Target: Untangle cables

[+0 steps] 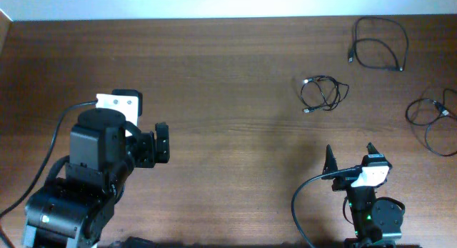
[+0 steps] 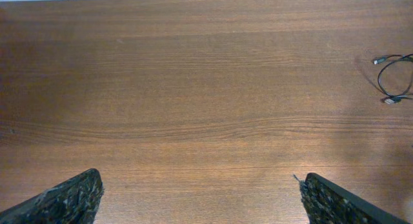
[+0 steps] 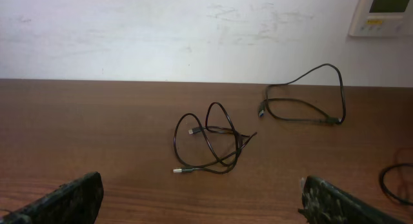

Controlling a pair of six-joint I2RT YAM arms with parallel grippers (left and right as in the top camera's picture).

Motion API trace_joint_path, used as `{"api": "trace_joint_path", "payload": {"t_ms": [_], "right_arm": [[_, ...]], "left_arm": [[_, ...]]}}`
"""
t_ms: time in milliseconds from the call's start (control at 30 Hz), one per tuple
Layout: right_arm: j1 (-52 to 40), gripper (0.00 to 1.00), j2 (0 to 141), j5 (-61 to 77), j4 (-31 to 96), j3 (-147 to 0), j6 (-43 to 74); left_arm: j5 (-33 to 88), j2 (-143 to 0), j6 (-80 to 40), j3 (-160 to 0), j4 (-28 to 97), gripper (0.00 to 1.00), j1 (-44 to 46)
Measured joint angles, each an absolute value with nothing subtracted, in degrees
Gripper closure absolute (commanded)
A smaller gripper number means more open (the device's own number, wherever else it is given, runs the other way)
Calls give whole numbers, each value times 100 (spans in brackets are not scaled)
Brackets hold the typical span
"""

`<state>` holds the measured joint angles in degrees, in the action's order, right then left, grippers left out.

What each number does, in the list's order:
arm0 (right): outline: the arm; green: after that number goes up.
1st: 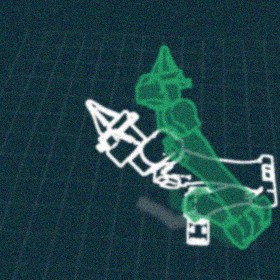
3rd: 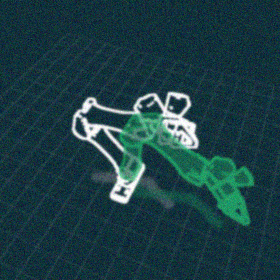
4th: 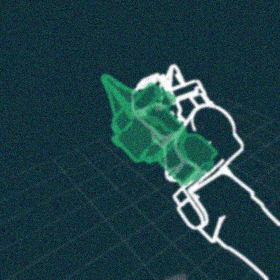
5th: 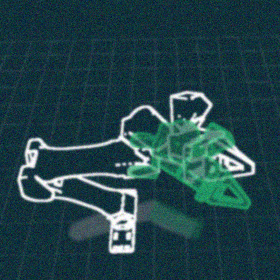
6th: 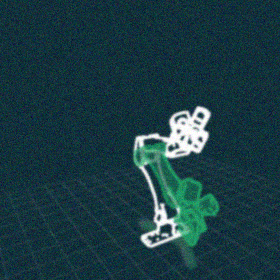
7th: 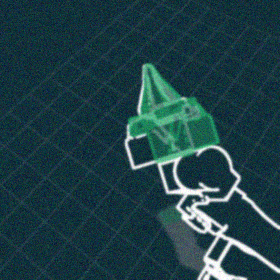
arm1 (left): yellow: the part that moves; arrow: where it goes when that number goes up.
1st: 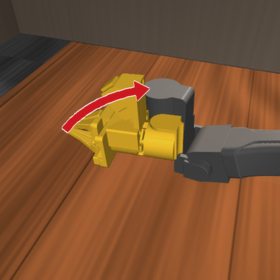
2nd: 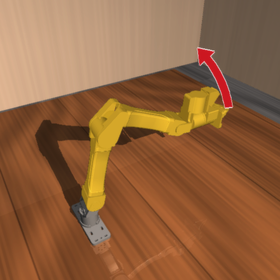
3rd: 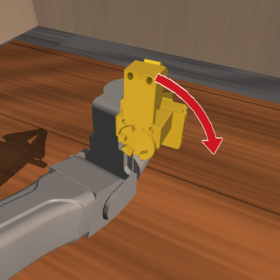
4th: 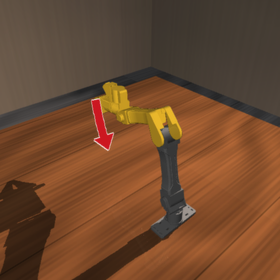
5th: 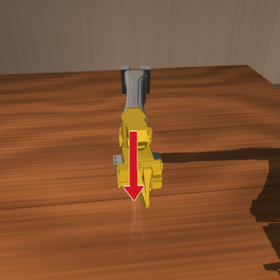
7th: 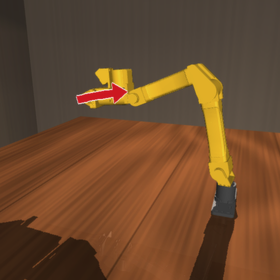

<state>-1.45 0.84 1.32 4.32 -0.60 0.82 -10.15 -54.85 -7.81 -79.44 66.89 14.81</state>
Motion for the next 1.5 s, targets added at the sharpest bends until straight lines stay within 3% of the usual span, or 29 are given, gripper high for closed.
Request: {"api": "trace_joint_path", "payload": {"t_ms": [533, 700, 1033, 1233, 1500], "right_arm": [[-145, 2, 82, 130, 432, -60, 84], [-145, 2, 80, 130, 429, -60, 78], [-141, 1, 73, 130, 432, -60, 80], [-141, 2, 69, 130, 432, -60, 80], [-141, 1, 69, 132, 432, -60, 82]], "left_arm": [[-1011, -5393, -781, -7931, 7078, 1, 1503], [-991, -4108, -781, -7172, 6941, 1, 1190], [-414, -351, -784, -4322, 5743, 1, 209], [-311, -86, -784, -3356, 4560, 1, 167], [40, -67, -574, -1494, 1610, 1, 167]]}}
